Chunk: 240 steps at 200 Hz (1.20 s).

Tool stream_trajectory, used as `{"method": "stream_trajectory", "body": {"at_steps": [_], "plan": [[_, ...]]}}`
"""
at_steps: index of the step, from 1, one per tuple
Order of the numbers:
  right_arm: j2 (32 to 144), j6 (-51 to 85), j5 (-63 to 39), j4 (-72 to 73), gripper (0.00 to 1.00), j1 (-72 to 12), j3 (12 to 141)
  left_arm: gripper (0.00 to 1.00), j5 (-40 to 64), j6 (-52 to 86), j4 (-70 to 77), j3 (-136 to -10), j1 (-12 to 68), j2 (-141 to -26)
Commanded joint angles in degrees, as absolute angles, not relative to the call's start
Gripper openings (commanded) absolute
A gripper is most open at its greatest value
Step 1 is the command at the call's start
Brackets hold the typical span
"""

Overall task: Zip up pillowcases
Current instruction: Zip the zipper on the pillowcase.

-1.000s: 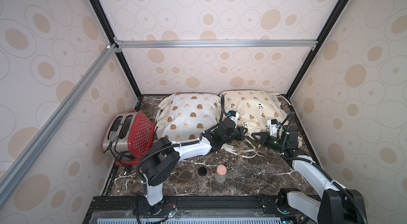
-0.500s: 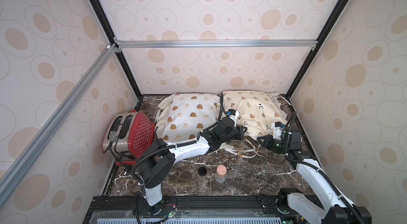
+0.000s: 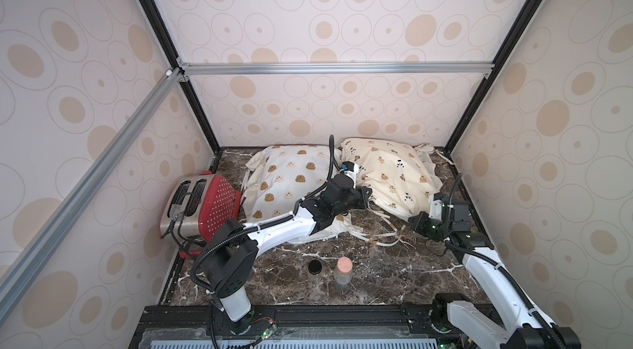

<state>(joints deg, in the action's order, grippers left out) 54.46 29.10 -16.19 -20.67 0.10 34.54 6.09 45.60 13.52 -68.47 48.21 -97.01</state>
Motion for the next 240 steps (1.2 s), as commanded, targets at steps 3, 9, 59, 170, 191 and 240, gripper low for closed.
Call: {"method": "stream_trajectory", "body": {"at_steps": [3, 9, 59, 170, 191, 240], "plan": [[55.1, 28.7, -10.3, -24.8, 0.00, 1.0, 35.5, 0.00, 1.8, 43.5, 13.1, -69.4, 46.5, -94.0], [55.1, 28.7, -9.9, -24.9, 0.00, 1.1, 35.4, 0.00, 1.4, 43.3, 12.6, -69.5, 46.2, -93.9], [55.2, 29.2, -7.4, -26.3, 0.00, 2.7, 34.8, 0.00, 0.1, 44.2, 11.1, -69.3, 43.2, -93.0], [55.7, 30.9, -4.0, -25.8, 0.00, 10.8, 33.1, 0.00, 1.9, 45.2, 9.7, -69.1, 37.5, -93.6], [56.2, 31.2, -3.9, -24.9, 0.00, 12.8, 34.2, 0.00, 2.7, 44.3, 9.2, -70.4, 37.4, -94.9], [60.1, 32.9, -2.3, -21.6, 0.00, 16.2, 38.6, 0.00, 9.1, 43.1, 10.3, -75.8, 38.7, -102.6]]}}
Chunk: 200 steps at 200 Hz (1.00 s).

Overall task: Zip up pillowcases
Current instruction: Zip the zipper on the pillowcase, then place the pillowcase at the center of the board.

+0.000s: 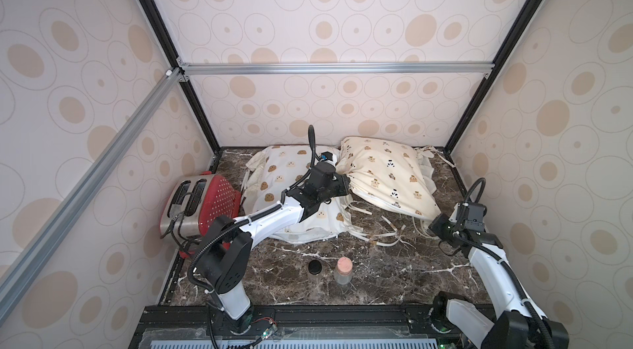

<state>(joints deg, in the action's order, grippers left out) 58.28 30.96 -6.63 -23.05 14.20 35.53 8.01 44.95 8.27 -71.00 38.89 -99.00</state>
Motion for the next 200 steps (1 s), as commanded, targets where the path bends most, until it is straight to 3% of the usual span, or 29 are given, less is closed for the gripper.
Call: {"method": "stream_trajectory", "body": {"at_steps": [1, 92, 137, 153, 174, 200], "plan": [[60.2, 32.9, -2.3, -21.5, 0.00, 16.3, 38.7, 0.00, 9.3, 42.9, 10.3, -76.0, 38.8, -102.8], [70.8, 34.2, -1.3, -17.9, 0.00, 20.9, 47.2, 0.00, 8.0, 34.9, -1.5, -98.1, 46.4, -123.3], [73.6, 32.9, -3.9, -19.4, 0.00, 20.9, 47.5, 0.00, 3.0, 28.9, -7.6, -103.7, 49.9, -126.4], [72.5, 32.4, -5.3, -19.8, 0.00, 20.9, 47.6, 0.23, 2.2, 28.6, -7.9, -102.5, 49.9, -125.1], [70.1, 32.3, -8.2, -20.5, 0.29, 20.9, 47.7, 0.49, 0.4, 27.7, -9.0, -100.2, 49.7, -121.3], [67.0, 33.3, -13.1, -21.0, 0.47, 20.8, 47.6, 0.68, -0.9, 27.1, -8.4, -96.3, 49.4, -115.0]]}}
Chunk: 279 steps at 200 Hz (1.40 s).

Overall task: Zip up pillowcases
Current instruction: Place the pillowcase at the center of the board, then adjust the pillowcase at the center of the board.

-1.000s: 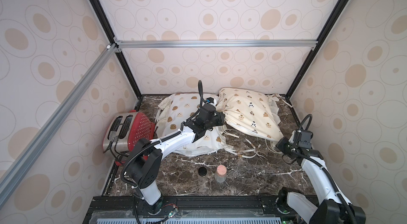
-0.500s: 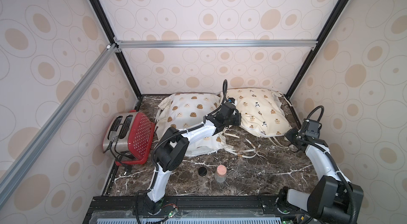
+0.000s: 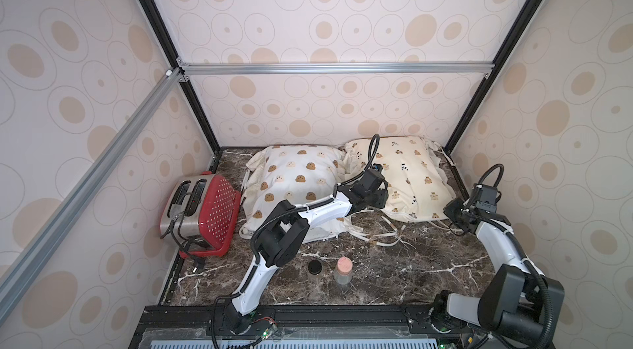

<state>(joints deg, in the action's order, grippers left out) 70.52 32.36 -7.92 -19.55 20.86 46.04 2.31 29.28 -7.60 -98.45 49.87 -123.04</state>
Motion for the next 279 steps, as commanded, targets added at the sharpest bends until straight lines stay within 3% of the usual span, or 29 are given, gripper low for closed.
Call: {"method": "stream_trajectory", "body": {"at_steps": [1, 17, 63, 151, 188, 228, 279], "plan": [[66.9, 33.4, -13.3, -20.9, 0.48, 20.8, 47.5, 0.69, -1.0, 27.0, -8.4, -96.2, 49.4, -114.8], [66.0, 34.0, -17.2, -20.9, 0.55, 20.3, 48.1, 0.79, -1.9, 27.1, -8.8, -93.7, 48.8, -111.1], [64.7, 33.1, -19.9, -23.7, 0.63, 10.0, 50.5, 0.99, -4.2, 28.6, -9.1, -83.3, 46.3, -99.2], [69.7, 32.5, -17.3, -27.0, 0.66, -20.8, 52.7, 0.99, -15.2, 35.0, -17.3, -60.9, 44.3, -74.4], [77.6, 35.1, -13.3, -24.2, 0.66, -31.9, 54.0, 0.99, -21.0, 38.1, -22.3, -54.2, 43.3, -67.3], [88.8, 35.8, -10.7, -22.5, 0.66, -39.1, 58.8, 0.99, -24.9, 40.4, -25.9, -50.6, 42.9, -63.5], [96.9, 34.1, -11.2, -21.8, 0.67, -39.8, 64.0, 0.99, -28.6, 43.5, -29.3, -47.6, 42.6, -61.8]]}}
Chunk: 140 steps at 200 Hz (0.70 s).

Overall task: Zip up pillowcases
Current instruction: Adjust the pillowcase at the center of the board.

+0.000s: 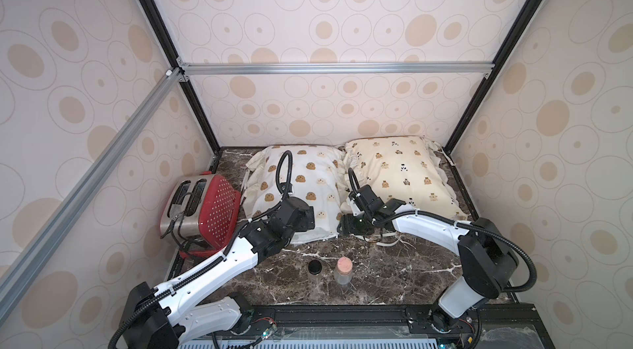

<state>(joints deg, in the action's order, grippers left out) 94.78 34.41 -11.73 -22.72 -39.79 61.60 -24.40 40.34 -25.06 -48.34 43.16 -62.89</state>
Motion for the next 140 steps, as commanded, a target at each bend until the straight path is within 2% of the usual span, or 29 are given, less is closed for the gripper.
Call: {"method": "stream_trajectory", "body": {"at_steps": [1, 43, 140], "plan": [[97.0, 34.0, -11.3, -21.7, 0.67, -39.8, 64.0, 0.99, -28.7, 43.6, -29.5, -47.6, 42.6, -61.8], [103.8, 33.1, -11.7, -20.2, 0.64, -40.2, 68.0, 0.98, -29.4, 47.0, -31.5, -45.6, 39.6, -61.4], [114.9, 29.3, -5.9, -20.5, 0.64, -38.1, 75.8, 0.79, -17.8, 53.3, -27.5, -35.3, 18.1, -55.6]]}}
